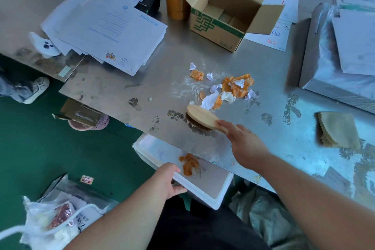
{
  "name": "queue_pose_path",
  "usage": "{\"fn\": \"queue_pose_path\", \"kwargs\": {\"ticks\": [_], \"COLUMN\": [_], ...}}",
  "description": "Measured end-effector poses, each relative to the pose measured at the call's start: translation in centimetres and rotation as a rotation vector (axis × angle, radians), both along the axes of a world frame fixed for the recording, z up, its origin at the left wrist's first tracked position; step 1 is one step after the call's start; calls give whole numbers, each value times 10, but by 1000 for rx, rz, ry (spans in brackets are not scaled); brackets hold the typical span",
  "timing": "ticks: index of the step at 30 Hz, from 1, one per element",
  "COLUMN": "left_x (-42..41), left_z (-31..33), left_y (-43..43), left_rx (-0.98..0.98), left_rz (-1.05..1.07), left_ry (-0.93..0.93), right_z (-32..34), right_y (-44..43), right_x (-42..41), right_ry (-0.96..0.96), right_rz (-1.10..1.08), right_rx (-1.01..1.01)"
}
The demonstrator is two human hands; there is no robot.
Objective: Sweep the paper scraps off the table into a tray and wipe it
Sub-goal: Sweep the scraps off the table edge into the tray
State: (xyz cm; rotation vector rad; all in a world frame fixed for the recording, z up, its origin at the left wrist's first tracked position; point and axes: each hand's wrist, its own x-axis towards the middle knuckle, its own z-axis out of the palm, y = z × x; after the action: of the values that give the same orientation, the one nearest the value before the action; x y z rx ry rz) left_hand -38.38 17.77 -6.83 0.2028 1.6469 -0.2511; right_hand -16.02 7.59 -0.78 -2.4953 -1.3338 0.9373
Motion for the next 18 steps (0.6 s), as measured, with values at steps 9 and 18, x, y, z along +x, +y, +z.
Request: {"fn": "queue_pose_path", "kwargs": {"ticks": [9, 18], "left_x": [-8, -8], "left_z": [0, 4], "left_y": [5, 5], "left_rx": [18, 18], "left_rz": [-55, -84], "left_ry": [4, -1], "right_z": [3, 10], "right_y": [-45, -78], "right_x": [-53, -91], "right_ry": [40, 45], "right_rz": [-34, -4], "right_rx": [-12, -64]}}
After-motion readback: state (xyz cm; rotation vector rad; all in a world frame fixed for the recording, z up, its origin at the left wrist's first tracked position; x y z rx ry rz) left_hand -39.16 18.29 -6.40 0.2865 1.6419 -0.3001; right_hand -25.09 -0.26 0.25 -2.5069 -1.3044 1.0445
